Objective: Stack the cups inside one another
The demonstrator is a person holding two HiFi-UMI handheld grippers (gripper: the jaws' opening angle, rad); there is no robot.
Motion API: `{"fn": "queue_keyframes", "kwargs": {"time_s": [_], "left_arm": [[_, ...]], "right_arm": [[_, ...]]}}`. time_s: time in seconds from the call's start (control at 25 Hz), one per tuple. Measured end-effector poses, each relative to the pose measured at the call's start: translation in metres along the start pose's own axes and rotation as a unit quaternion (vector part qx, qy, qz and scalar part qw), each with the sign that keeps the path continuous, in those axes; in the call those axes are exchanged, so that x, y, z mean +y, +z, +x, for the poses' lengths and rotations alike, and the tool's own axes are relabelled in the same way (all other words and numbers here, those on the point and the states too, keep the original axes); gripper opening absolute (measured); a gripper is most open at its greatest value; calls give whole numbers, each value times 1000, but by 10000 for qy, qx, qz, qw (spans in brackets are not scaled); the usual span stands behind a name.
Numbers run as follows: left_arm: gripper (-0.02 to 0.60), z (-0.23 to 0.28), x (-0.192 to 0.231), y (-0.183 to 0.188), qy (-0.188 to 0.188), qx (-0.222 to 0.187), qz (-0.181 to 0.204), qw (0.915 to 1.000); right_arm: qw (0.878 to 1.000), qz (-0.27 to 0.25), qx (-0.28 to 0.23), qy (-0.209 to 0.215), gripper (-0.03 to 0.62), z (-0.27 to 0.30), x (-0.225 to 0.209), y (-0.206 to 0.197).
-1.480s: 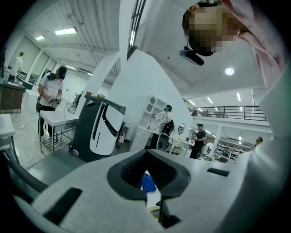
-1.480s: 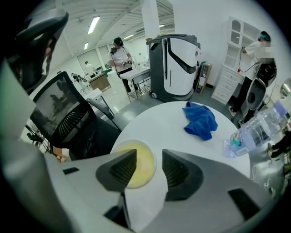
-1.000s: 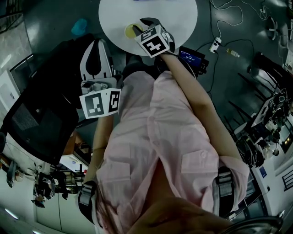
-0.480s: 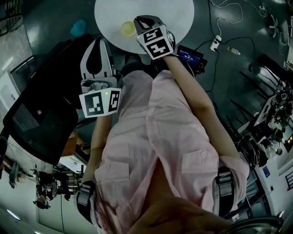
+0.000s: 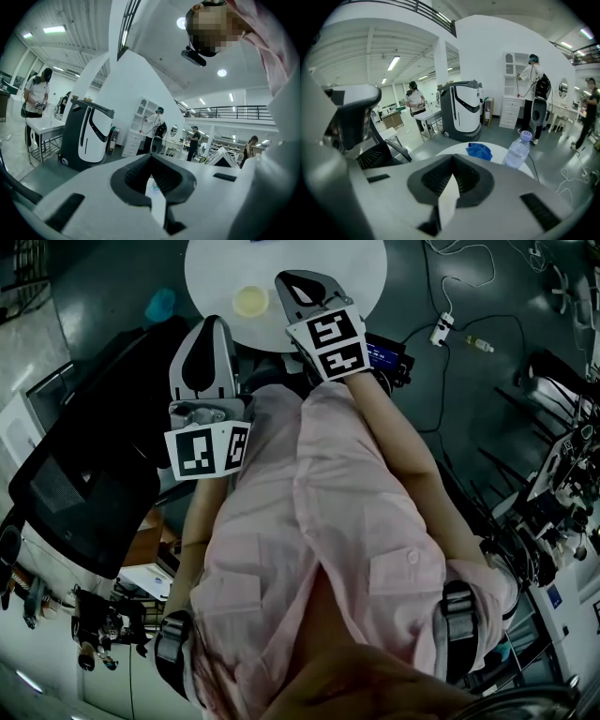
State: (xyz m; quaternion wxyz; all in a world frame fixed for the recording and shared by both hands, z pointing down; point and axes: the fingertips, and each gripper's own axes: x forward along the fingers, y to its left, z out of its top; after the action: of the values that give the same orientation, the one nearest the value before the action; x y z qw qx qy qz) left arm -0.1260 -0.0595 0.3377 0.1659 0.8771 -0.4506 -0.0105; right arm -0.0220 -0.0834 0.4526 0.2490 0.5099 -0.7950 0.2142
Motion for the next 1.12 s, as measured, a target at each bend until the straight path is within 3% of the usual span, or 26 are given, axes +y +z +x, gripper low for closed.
{"fn": "queue_keyframes", "kwargs": {"time_s": [0.52,1.12], "left_arm": [[15,10,-61,12,-9,-234,261,9994],[15,12,-121,11,150,-478,527,9974]], "right_arm": [[9966,290,-775,57,29,-64,-37,16],[9809,447,-1891,123,29,-170,-81,35]]}}
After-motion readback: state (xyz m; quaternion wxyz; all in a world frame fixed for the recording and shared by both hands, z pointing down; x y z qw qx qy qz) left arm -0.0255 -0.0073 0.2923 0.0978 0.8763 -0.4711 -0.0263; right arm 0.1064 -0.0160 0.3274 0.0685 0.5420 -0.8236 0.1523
